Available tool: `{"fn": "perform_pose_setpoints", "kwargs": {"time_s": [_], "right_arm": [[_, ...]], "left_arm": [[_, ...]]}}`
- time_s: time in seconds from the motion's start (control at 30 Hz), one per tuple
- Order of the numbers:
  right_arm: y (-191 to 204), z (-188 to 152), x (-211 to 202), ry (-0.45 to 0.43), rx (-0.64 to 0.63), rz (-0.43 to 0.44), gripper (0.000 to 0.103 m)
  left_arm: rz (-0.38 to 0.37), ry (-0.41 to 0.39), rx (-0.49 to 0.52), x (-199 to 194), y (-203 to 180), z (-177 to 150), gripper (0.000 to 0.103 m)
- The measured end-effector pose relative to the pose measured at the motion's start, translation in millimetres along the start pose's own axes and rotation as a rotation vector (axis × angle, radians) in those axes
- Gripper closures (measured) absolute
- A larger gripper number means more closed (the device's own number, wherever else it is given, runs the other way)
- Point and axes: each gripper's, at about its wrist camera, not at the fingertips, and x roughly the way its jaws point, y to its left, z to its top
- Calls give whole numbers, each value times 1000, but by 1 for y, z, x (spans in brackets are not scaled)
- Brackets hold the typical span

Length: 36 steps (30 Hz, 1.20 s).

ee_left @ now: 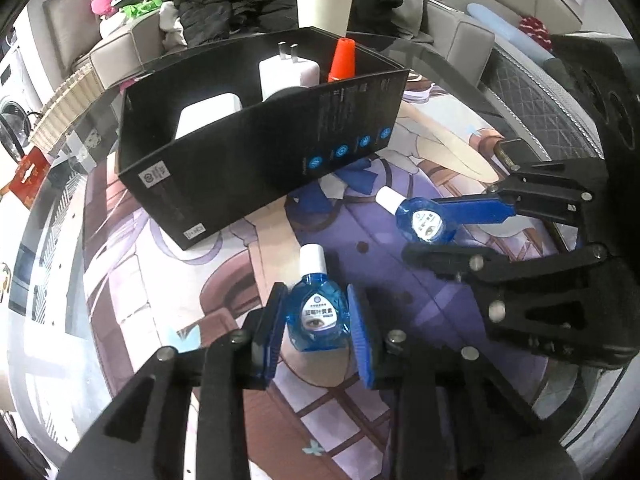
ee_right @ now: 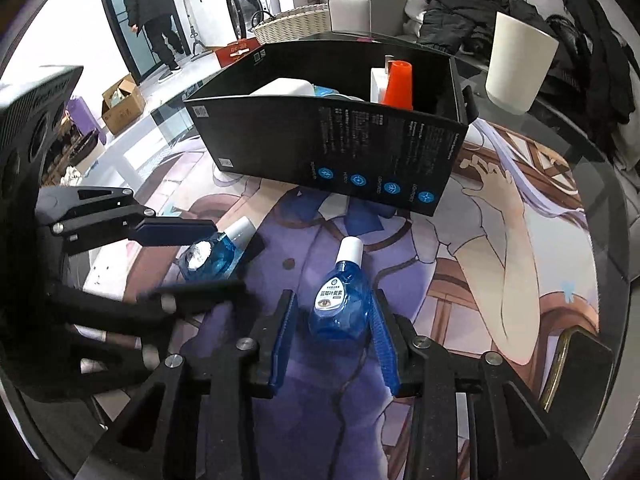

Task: Organize rigid objects
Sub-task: 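Grasp one blue eye-drop bottle with the left tool while the right tool grasps another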

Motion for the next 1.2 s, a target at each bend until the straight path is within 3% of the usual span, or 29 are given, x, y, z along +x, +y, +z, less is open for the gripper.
{"fn": "perform_pose_setpoints", "kwargs": {"time_s": [0.07,0.23,0.43,0.6,1.0,1.2], "right_arm": [[0,0,-1,-1,-2,-10,77],[0,1,-1,-6,-2,-4,78],[2,2,-7,-14,-5,5,78],[-4,5,-2,2,36,21,70],[-2,8,1,-3,18,11,72],[3,5,1,1,8,6,71]], "left_arm": [[-4,-1,-6,0,1,0,75],[-5,-2,-4,0,0,0,75],[-15,2,-16,0,3,0,75],[-11,3,-16,-1,4,-1,74],[-46,-31,-32,-18,9,-1,73],[-25,6,-17,-6,8,-7,72]]}}
